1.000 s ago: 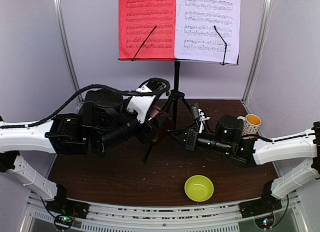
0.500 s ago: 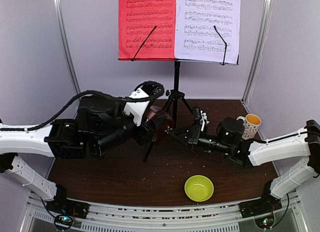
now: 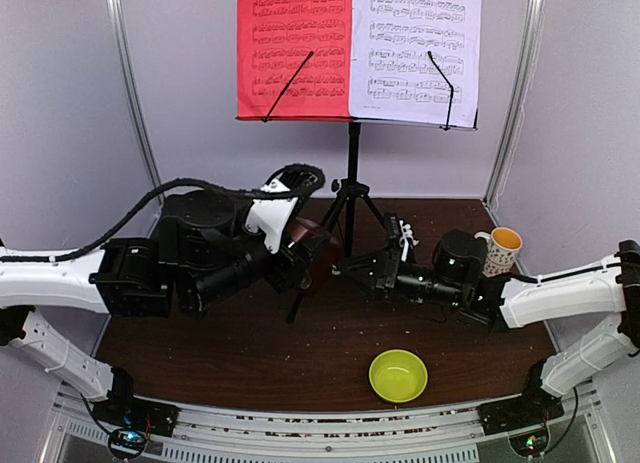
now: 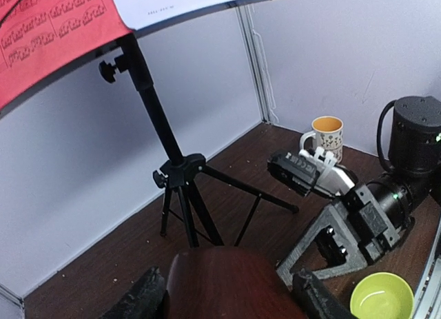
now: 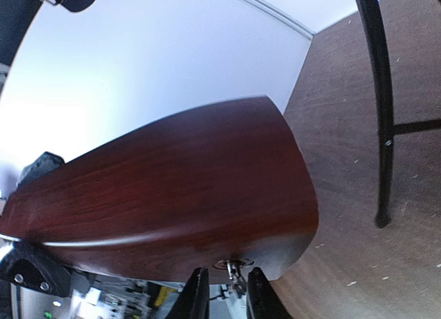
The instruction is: Set up the instrument practice props
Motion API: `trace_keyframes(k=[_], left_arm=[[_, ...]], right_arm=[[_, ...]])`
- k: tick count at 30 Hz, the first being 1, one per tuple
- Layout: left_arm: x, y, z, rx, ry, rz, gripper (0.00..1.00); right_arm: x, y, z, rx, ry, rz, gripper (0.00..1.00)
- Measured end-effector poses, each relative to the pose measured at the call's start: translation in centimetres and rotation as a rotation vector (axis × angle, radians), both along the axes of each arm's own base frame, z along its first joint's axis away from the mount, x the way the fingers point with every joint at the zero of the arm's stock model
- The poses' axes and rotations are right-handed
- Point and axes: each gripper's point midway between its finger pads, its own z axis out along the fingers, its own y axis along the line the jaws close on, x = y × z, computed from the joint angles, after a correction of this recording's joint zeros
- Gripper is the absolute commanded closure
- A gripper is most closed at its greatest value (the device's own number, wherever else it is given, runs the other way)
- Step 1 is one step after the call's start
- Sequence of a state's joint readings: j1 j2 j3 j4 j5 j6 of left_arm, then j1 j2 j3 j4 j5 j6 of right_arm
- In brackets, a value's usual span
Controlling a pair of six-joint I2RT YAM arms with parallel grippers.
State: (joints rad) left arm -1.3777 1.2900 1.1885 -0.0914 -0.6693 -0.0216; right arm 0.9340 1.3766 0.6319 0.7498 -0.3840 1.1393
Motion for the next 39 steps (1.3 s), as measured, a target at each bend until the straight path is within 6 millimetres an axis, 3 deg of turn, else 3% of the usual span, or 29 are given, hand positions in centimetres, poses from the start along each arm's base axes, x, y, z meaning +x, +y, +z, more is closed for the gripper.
trace_keyframes(k=[6, 13, 15, 24, 28, 35, 39], left_arm=[[1.2, 0.0, -4.4, -0.023, 0.142, 0.021, 1.0], [1.9, -1.6, -10.5, 0.045, 0.264, 0.008, 1.0], [2.0, -2.3, -11.9, 0.062, 0.295, -0.004, 1.0], [2.6, -4.4, -19.2, 0.152, 0.443, -0.035, 1.0], [3.4, -5.6, -19.3, 0.146, 0.454, -0.041, 0.99], [3.9, -7.0, -19.3, 0.141, 0.469, -0.068, 0.72], [4.3, -6.9, -19.5, 0.132, 0.497, -0.091, 0.49]], right_arm=[[-0.7, -1.9, -1.1, -0.182, -0.115, -0.008, 0.44], [-1.9, -4.8, -3.5, -0.379, -0.169, -0.015, 0.17], [-1.9, -5.9, -3.4, -0.421, -0.196, -0.042, 0.02], [-1.3, -10.0, -4.2, -0.61, -0.282, -0.16, 0.0], [-1.0, -10.9, -4.8, -0.662, -0.283, -0.187, 0.0], [-0.9, -11.6, -5.0, -0.696, -0.308, -0.19, 0.0], [-0.7, -11.6, -5.1, -0.709, -0.299, -0.188, 0.0]])
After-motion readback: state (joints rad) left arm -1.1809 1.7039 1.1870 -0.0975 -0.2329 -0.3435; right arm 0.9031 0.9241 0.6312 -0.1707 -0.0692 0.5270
